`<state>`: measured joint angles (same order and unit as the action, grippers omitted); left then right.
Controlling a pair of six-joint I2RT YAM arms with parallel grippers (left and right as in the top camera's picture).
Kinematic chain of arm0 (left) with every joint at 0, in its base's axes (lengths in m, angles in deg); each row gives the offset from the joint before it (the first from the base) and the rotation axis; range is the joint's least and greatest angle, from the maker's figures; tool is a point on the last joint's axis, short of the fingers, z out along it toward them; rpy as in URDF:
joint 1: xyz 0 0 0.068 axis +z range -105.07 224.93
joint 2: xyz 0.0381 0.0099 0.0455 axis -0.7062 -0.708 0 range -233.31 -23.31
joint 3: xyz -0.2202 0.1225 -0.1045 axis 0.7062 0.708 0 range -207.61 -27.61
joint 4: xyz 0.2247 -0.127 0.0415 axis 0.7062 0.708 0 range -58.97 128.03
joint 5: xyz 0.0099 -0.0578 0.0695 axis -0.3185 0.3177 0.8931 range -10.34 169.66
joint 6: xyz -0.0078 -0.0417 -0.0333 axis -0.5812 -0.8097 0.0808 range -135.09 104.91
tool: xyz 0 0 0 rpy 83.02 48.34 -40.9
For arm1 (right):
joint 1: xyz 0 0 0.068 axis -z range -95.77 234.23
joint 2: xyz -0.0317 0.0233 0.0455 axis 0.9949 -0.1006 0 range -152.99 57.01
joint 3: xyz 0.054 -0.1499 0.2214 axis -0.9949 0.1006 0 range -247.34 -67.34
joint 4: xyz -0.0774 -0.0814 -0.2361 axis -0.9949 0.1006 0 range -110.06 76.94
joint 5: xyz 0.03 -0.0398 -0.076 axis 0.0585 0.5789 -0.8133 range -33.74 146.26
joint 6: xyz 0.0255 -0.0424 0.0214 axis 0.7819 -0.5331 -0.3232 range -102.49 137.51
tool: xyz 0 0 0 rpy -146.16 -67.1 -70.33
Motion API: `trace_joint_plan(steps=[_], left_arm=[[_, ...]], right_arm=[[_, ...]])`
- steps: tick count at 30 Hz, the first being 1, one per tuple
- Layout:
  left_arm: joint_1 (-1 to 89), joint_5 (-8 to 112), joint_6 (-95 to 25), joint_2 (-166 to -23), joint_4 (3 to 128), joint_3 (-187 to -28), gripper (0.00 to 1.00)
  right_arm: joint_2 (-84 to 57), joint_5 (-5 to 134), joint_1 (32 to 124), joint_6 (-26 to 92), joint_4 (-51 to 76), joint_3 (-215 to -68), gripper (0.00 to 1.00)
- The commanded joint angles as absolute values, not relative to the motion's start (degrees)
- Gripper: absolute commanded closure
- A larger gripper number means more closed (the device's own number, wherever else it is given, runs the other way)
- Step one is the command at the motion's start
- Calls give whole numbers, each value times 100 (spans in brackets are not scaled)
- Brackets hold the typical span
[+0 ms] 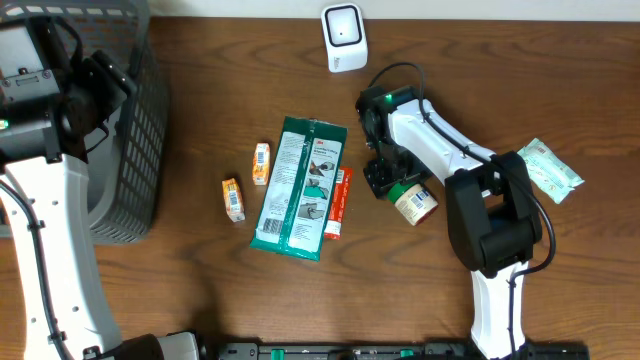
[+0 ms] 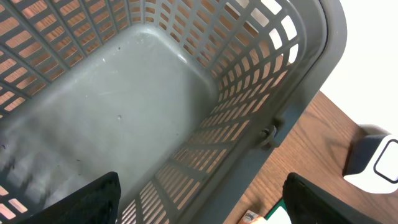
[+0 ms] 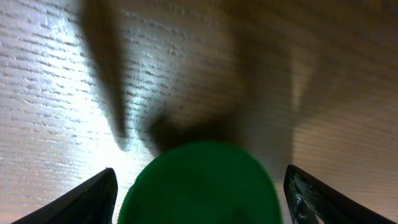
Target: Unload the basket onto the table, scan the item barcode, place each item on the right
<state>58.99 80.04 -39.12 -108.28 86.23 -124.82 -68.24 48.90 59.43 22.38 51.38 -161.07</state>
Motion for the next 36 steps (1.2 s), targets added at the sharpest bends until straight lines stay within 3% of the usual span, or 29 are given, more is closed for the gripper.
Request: trace_joint_plan(steps=[1,17,26,29,33,36], left_arm=[[5917,8056,-3899,-10863,8628,-12534,16],[5917,8056,-3897,-10863,8628,-12534,16],[5917,8056,-3899,-10863,8628,-12534,16],[5917,8056,-3899,-10863,8628,-12534,16],[5917,8056,-3899,-10863,8628,-12534,16],[5917,8056,-3899,-10863,8628,-12534,16]], right_arm=[[-6892,4772,5895,2098,5039,-16083,20],[-6892,4744,5906,1982,5018,-16083,22],[-6892,4718,5906,1888,5149,-16081,26],[-6892,4705,5906,1866,5160,-16081,32],[-6892,4705,5906,1864,5238,-16081,27],[-6892,4707,5906,1866,5289,-16081,31]])
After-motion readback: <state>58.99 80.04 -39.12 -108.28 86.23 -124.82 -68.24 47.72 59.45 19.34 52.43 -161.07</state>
